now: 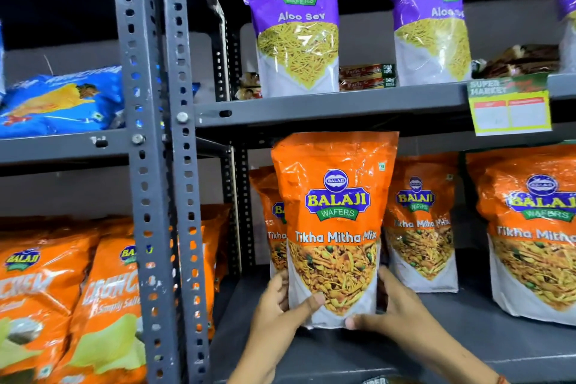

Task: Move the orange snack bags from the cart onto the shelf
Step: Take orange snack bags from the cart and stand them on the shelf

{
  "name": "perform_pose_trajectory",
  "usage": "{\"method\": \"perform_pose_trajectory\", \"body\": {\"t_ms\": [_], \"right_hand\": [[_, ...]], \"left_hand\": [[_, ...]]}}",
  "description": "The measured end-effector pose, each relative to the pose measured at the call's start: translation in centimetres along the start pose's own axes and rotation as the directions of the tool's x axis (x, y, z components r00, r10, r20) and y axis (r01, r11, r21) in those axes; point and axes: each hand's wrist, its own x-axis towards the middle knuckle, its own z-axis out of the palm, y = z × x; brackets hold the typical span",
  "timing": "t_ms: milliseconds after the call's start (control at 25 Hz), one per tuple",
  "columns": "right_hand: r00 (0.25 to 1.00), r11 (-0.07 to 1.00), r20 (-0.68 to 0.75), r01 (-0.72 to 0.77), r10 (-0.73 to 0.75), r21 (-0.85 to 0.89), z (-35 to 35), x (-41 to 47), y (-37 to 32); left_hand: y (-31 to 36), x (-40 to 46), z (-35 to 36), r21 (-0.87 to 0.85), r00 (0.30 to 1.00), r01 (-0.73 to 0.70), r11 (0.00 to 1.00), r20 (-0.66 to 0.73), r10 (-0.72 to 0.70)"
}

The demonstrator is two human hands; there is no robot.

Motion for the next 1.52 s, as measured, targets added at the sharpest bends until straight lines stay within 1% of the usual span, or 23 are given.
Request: {"method": "perform_pose_trajectory", "body": {"t_ms": [80,200,320,440,720,880,920,960,1000,1040,1080,1120,1160,1200,1240,1280,1320,1360,1400,1440,1480,1520], "right_hand": [[1.0,0.999,-0.013,0.007,-0.008,-0.05,1.7,-0.1,-0.6],[1.0,0.994,0.023,-0.003,0.006,-0.106,3.4,-0.2,-0.8],[0.996,0.988,0.073,-0.036,0.048,-0.149,4.3,-0.3,-0.5],[0.995,0.981,0.071,-0.055,0.069,-0.183,4.6,-0.1,-0.4],[0.994,0.975,0.073,-0.07,0.087,-0.212,4.9,-0.3,-0.9],[0.996,0.96,0.064,-0.049,0.069,-0.276,5.2,-0.4,-0.9],[0.995,0.961,0.077,-0.039,0.063,-0.272,5.2,-0.4,-0.9],[0.993,0.972,0.098,-0.035,0.059,-0.231,5.1,-0.5,-0.8],[0.991,0.991,0.118,-0.046,0.061,-0.129,4.8,-0.5,-0.6],[0.99,0.998,0.124,-0.068,0.067,0.008,4.3,-0.6,-0.4],[0.992,0.989,0.1,-0.087,0.074,0.123,3.3,-0.7,0.0],[0.997,0.979,0.043,-0.075,0.068,0.188,2.0,-0.6,0.5],[0.997,0.975,-0.045,-0.044,0.055,0.218,0.5,-0.3,0.9],[0.988,0.973,-0.15,-0.012,0.048,0.232,-1.2,0.3,1.4],[0.965,0.97,-0.257,0.013,0.052,0.243,-3.4,0.9,1.9],[0.935,0.968,-0.35,0.028,0.064,0.25,-5.7,1.6,2.7],[0.909,0.97,-0.411,0.03,0.074,0.242,-7.8,2.6,3.7],[0.896,0.976,-0.435,0.004,0.093,0.218,-9.8,3.7,4.8],[0.893,0.979,-0.433,-0.041,0.125,0.198,-11.2,4.8,5.8],[0.902,0.972,-0.395,-0.094,0.175,0.216,-12.0,5.6,6.5],[0.913,0.951,-0.335,-0.141,0.232,0.273,-12.2,6.2,7.1],[0.923,0.927,-0.256,-0.202,0.288,0.317,-12.3,6.6,7.7]], "left_hand": [[0.1,-0.7,-1.5,0.0,0.999,0.029,1.0,-0.024,-0.029],[-0.6,-1.4,-3.2,0.022,0.995,0.099,0.995,-0.029,-0.098],[-1.1,-1.6,-4.2,0.047,0.992,0.125,0.991,-0.001,-0.125],[-1.4,-1.5,-4.5,0.055,0.989,0.142,0.988,0.022,-0.143],[-1.5,-1.2,-4.9,0.008,0.99,0.132,0.991,0.053,-0.133],[-1.4,-1.3,-5.0,0.045,0.988,0.14,0.989,0.064,-0.143],[-1.0,-1.5,-4.8,0.055,0.988,0.141,0.988,0.061,-0.145],[-0.7,-1.8,-4.6,0.056,0.991,0.129,0.99,0.039,-0.132],[-0.4,-2.4,-4.2,0.054,0.995,0.104,0.993,-0.015,-0.103],[-0.2,-3.1,-3.7,0.09,0.991,0.061,0.994,-0.128,-0.049],[0.2,-4.0,-2.8,0.176,0.959,0.005,0.984,-0.281,0.045],[0.9,-4.9,-1.3,0.296,0.888,-0.089,0.951,-0.409,0.211],[1.7,-5.6,0.3,0.414,0.788,-0.218,0.884,-0.459,0.41],[2.4,-5.9,2.3,0.491,0.688,-0.349,0.798,-0.443,0.574],[2.8,-5.7,4.9,0.526,0.609,-0.472,0.707,-0.386,0.693],[3.1,-5.0,7.6,0.516,0.583,-0.565,0.643,-0.302,0.754],[3.4,-3.9,10.2,0.46,0.619,-0.616,0.639,-0.218,0.754],[3.6,-2.5,12.9,0.379,0.706,-0.607,0.698,-0.144,0.693],[3.6,-0.8,15.1,0.32,0.807,-0.538,0.78,-0.07,0.586],[3.4,1.0,16.9,0.293,0.893,-0.426,0.856,-0.019,0.451],[2.8,3.1,18.3,0.279,0.95,-0.298,0.913,-0.003,0.311],[2.0,5.3,19.3,0.267,0.985,-0.165,0.95,-0.012,0.174]]}}
